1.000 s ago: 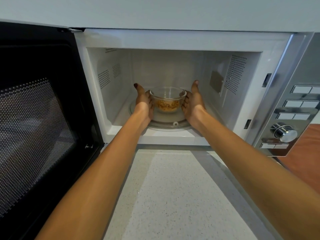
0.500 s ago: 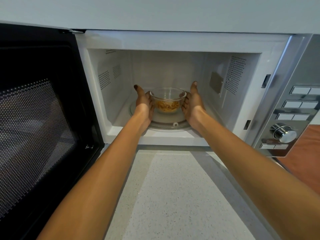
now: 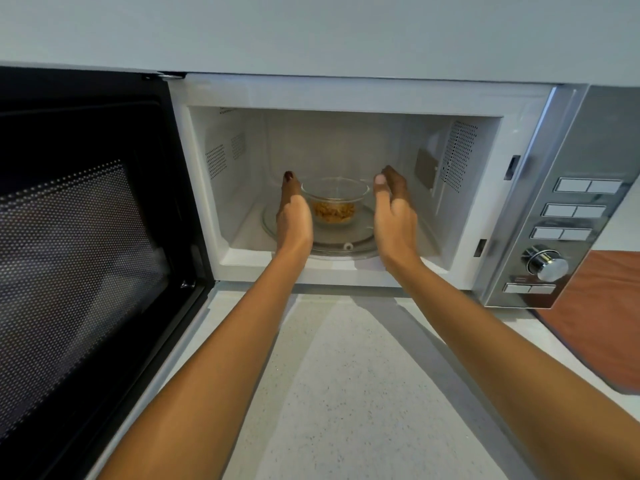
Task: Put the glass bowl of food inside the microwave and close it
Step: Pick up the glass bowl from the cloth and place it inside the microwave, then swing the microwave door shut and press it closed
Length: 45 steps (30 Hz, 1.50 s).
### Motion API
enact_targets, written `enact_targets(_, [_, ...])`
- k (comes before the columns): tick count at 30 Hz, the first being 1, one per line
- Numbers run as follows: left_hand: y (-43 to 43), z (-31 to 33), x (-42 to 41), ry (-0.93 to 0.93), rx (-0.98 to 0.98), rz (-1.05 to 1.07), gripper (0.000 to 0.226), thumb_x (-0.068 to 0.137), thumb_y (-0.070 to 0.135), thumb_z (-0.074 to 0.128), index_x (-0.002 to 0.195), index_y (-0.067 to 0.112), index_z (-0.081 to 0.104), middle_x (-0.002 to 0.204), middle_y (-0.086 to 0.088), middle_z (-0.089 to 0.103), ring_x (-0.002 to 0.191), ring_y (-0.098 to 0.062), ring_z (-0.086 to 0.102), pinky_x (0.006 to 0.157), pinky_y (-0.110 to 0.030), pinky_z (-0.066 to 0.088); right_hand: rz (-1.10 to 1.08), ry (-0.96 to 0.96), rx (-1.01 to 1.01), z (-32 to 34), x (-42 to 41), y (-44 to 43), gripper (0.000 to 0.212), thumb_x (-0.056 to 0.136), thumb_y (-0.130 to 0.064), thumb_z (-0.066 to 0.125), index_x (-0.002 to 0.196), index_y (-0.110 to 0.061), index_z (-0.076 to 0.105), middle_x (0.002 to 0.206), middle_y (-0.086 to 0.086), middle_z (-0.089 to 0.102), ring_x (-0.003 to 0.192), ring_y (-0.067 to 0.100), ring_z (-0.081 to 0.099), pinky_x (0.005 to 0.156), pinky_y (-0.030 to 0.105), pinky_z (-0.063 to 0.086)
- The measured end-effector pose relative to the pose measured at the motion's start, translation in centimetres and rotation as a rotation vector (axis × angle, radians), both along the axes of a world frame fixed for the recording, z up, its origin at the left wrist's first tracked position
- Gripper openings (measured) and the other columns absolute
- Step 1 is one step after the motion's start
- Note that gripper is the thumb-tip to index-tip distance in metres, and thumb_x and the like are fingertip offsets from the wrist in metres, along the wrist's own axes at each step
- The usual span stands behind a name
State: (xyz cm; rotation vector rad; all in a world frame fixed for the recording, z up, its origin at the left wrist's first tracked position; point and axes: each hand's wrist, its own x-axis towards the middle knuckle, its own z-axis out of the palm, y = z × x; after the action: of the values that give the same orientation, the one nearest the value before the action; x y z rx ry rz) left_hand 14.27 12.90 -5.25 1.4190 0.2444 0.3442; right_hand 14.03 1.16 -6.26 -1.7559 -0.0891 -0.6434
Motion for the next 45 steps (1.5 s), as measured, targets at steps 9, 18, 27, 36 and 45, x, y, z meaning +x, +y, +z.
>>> enact_targets(9, [-2.1,-0.7,-5.8,-0.163,0.239,-0.009,0.051,0.101,0.043,0.02,0.148,0.025,0.027,0.156,0.001,0.031,0.144,-0.017,0.027,0.111,-0.026,0.022,-0.057,-0.292,-0.224,-0.8,-5.2,-1.1,0.038,0.102,-0.027,0.04,0.135,-0.01,0.048,0.136,0.004,0.055,0.126,0.011,0.049,0.1,0.005,0.032])
enact_targets(18, [-2.9,-0.8,-14.0,-0.414,0.425,0.067,0.04,0.102,0.032,0.027,0.139,0.023,0.041,0.14,0.005,0.05,0.12,0.0,0.044,0.084,0.002,0.031,-0.118,-0.567,-0.298,-0.1,-13.7,-1.6,0.023,0.093,-0.009,0.047,0.11,-0.001,0.061,0.104,0.01,0.062,0.099,0.022,0.06,0.089,0.02,0.045])
enact_targets(27, [-0.3,1.2,-22.6,-0.536,0.7,0.273,0.036,0.101,0.025,0.033,0.135,0.023,0.044,0.142,0.007,0.047,0.137,-0.007,0.036,0.097,0.002,0.025,-0.054,-0.727,-0.285,2.1,-22.2,1.5,0.023,0.087,-0.004,0.051,0.105,0.002,0.062,0.1,0.014,0.065,0.094,0.025,0.06,0.087,0.025,0.048])
enact_targets(36, [4.0,5.9,-31.5,-0.703,0.871,0.573,0.041,0.095,0.004,0.041,0.136,0.005,0.046,0.148,-0.006,0.042,0.146,-0.019,0.025,0.119,-0.038,0.024,0.121,-0.879,-0.189,4.5,-28.6,7.6,0.029,0.087,-0.001,0.051,0.113,0.001,0.066,0.108,0.013,0.068,0.104,0.02,0.058,0.093,0.03,0.05])
enact_targets(45, [9.0,9.1,-38.4,-0.418,1.259,1.072,0.044,0.094,0.015,0.036,0.136,0.015,0.048,0.15,0.001,0.041,0.148,-0.023,0.017,0.123,-0.043,0.004,0.493,-0.81,-0.156,7.1,-30.9,13.8,0.043,0.094,-0.001,0.051,0.137,-0.001,0.05,0.141,0.009,0.054,0.135,0.02,0.045,0.115,0.035,0.037])
